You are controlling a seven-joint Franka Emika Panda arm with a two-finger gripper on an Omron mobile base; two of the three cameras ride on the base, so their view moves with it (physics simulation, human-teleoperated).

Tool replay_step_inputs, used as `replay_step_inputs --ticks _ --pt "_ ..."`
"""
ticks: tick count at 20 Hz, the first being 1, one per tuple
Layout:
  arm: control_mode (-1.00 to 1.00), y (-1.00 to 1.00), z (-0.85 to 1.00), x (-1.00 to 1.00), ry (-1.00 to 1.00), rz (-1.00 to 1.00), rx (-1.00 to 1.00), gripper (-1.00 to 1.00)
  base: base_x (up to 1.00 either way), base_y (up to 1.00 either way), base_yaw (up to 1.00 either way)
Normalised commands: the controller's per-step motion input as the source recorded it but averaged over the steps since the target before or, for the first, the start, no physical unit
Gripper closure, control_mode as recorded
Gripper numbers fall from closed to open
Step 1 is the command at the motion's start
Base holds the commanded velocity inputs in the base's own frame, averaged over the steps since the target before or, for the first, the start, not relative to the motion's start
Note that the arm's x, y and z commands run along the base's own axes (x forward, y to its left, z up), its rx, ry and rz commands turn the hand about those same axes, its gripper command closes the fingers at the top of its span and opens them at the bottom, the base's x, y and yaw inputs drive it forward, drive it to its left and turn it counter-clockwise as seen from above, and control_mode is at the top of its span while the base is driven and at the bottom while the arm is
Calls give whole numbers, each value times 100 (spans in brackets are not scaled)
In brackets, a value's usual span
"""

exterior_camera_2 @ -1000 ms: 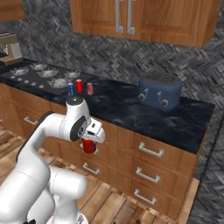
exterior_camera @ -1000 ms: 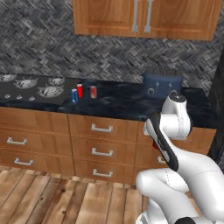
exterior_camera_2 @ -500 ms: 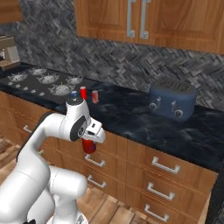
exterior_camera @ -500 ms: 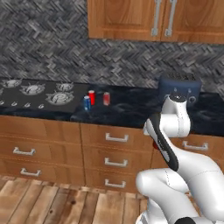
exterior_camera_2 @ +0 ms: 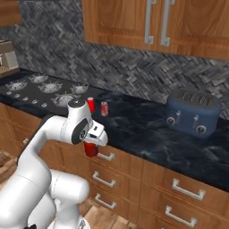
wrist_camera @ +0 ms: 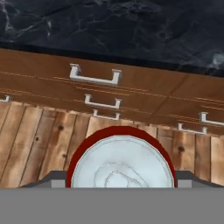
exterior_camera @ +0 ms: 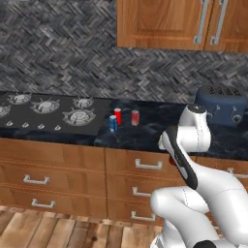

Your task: Four empty soda cans are scattered around the kitchen. Gather all the cans and cluster them next to the stove for recycling.

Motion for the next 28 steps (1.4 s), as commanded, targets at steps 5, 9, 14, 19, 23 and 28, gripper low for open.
replay_step_inputs --ticks 5,9,14,19,23,28 --pt "100 0 0 0 0 0 0 100 63 37 0" --pt "100 0 0 0 0 0 0 100 70 27 0" --pt "100 0 0 0 0 0 0 100 75 12 0" --pt "100 0 0 0 0 0 0 100 69 21 0" --pt "100 0 0 0 0 0 0 100 36 40 0" --pt "100 0 0 0 0 0 0 100 35 47 -4"
